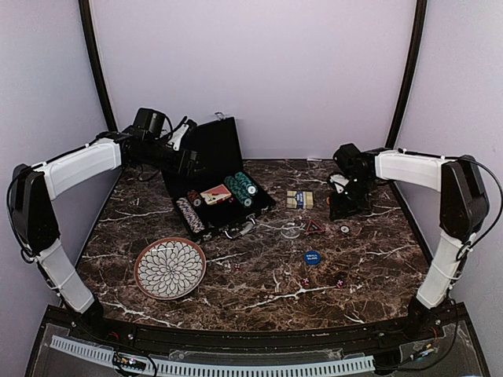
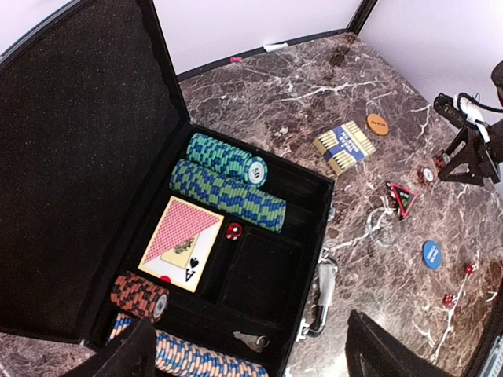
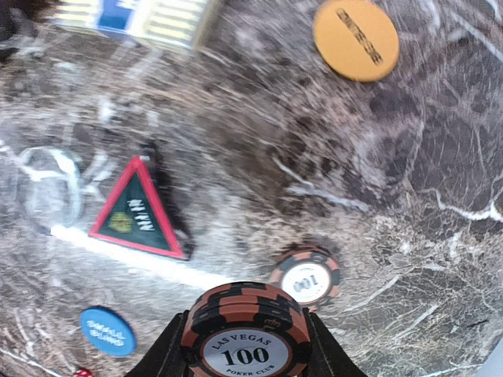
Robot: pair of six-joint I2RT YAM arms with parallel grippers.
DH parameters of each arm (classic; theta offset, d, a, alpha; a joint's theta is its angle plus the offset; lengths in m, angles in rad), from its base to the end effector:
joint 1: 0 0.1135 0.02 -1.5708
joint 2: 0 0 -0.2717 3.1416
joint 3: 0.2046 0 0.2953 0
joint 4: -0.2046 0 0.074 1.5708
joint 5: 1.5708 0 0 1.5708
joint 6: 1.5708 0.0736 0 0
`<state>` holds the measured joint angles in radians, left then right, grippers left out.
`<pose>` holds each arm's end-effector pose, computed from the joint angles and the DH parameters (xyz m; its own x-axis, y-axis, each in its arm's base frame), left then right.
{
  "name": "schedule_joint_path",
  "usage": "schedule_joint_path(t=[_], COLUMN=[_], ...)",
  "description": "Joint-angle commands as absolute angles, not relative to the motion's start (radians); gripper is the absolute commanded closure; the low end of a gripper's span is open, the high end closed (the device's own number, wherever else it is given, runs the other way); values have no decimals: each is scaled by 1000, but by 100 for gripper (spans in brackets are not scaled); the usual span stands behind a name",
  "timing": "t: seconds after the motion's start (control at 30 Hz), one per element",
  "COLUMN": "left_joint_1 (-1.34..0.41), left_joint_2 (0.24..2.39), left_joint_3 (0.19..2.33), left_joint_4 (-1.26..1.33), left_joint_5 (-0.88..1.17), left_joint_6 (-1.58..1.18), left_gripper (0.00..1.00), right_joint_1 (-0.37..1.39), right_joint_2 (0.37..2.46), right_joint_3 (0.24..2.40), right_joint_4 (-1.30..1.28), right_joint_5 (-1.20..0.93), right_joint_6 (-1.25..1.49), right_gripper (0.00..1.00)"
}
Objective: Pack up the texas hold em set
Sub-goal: Pass from the right arm to the left
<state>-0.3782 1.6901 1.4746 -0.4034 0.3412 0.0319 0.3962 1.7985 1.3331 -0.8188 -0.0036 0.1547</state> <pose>0.4225 -0.1944 0.2969 -0.5197 0.2388 -0.8203 0.6182 0.7679 -0.1680 0.3766 0.1578 0.1605 -0.9339 -0.2237 -0.2788 -0.2459 0.9682 0.0470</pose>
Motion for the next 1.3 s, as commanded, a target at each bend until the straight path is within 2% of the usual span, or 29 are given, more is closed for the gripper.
schedule_joint_path(t=[0.0, 0.13, 0.3, 0.6, 0.83, 1.27], left_joint_1=[-405, -440, -495, -586, -640, -704], left_joint_2=[1608, 1596, 1611, 1738, 1850, 1958], left_joint_3=[1425, 1363, 1228, 1101, 1122, 1191], left_joint_4=[-290, -201, 27, 388, 546, 595], left_joint_5=[403, 451, 546, 683, 777, 856], left_joint_6=[-93, -237, -507, -878, -1007, -1079], left_gripper=[15, 16, 18, 26, 25, 25], right_joint_1=[457, 557, 672, 790, 837, 862], right_joint_2=[1751, 1741, 1756, 1795, 1827, 1856], right_joint_3=[1399, 1467, 1578, 1693, 1722, 1738], right_joint_4=[-891, -937, -995, -1013, -1006, -1017], right_joint_5=[-3, -32, -74, -140, -172, -176], right_joint_6=[166, 145, 126, 118, 114, 101], right_gripper=[79, 79, 79, 79, 79, 79])
